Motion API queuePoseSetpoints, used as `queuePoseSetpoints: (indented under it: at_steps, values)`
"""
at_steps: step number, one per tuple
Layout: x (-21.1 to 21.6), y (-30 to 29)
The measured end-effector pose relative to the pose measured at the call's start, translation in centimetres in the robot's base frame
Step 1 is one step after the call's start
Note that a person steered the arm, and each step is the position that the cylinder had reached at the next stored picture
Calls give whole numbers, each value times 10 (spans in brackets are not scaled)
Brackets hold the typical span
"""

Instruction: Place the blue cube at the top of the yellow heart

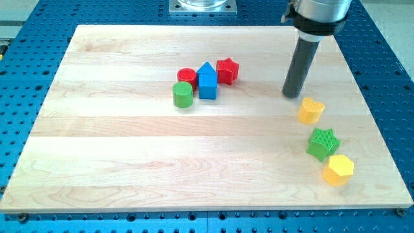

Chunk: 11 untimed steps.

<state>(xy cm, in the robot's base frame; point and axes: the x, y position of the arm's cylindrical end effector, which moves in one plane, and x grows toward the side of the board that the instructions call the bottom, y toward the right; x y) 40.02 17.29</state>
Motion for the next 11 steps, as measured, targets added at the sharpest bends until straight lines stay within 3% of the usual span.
queuePoseSetpoints:
  at_steps: [2,3,5,6,7,9,11]
  values:
    - [55,1]
    - [42,-7]
    - [55,-218]
    - [22,-249]
    - [-5,-216]
    - [-5,-85]
    - [-29,-74]
